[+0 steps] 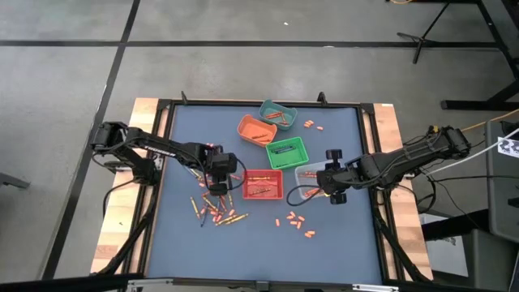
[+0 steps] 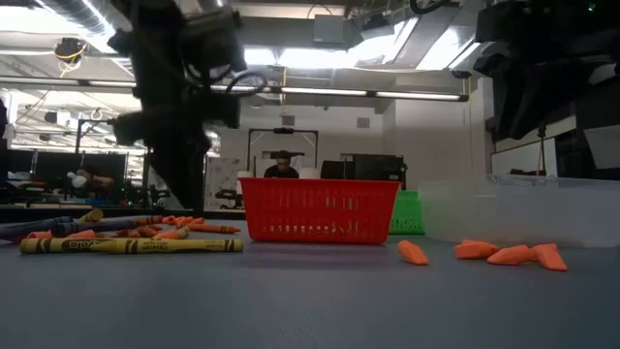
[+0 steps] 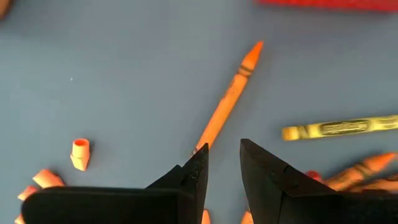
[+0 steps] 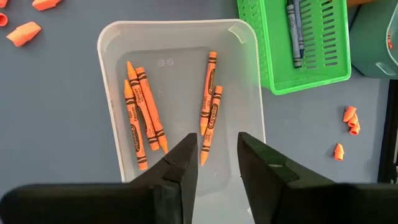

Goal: Sort crayons
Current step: Put the orange crayon into the orange bin

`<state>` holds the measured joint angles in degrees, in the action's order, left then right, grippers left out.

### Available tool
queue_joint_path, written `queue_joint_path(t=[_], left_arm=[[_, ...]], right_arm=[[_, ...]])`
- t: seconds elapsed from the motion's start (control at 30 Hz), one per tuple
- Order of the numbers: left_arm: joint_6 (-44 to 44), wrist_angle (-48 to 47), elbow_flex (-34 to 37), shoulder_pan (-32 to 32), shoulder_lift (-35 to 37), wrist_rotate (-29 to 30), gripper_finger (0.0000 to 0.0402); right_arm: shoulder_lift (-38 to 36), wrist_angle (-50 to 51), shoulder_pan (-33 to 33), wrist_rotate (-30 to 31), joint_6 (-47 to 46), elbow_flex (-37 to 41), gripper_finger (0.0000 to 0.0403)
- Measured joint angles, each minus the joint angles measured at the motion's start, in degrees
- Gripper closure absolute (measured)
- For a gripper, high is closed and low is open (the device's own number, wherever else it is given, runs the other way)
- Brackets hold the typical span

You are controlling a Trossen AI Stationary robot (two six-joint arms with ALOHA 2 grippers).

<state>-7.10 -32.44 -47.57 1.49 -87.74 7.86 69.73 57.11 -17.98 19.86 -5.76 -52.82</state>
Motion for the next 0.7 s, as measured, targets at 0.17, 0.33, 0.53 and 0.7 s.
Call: queue_joint_path(t=[0.17,0.33,0.53,0.7], left_arm=[[0.2,6.2,4.4,2.2,0.0,-1.2,0.0324],[0.2,10.1,7.4,4.4,0.0,-3.1,0.0324],[0.2,11.4,9.6,5.5,0.2,-3.7,0.0327],[0.1,11.8,9.9,5.4,0.2,-3.8,0.0356]], right_arm=[[0.0,0.0,0.0,0.0,0.0,0.0,0.0290],[0.0,-0.1,0.0,0.0,0.0,0.0,0.0290],[0.0,-0.1,0.0,0.0,0.0,0.0,0.0290],[0.0,-0.1,0.0,0.0,0.0,0.0,0.0290]])
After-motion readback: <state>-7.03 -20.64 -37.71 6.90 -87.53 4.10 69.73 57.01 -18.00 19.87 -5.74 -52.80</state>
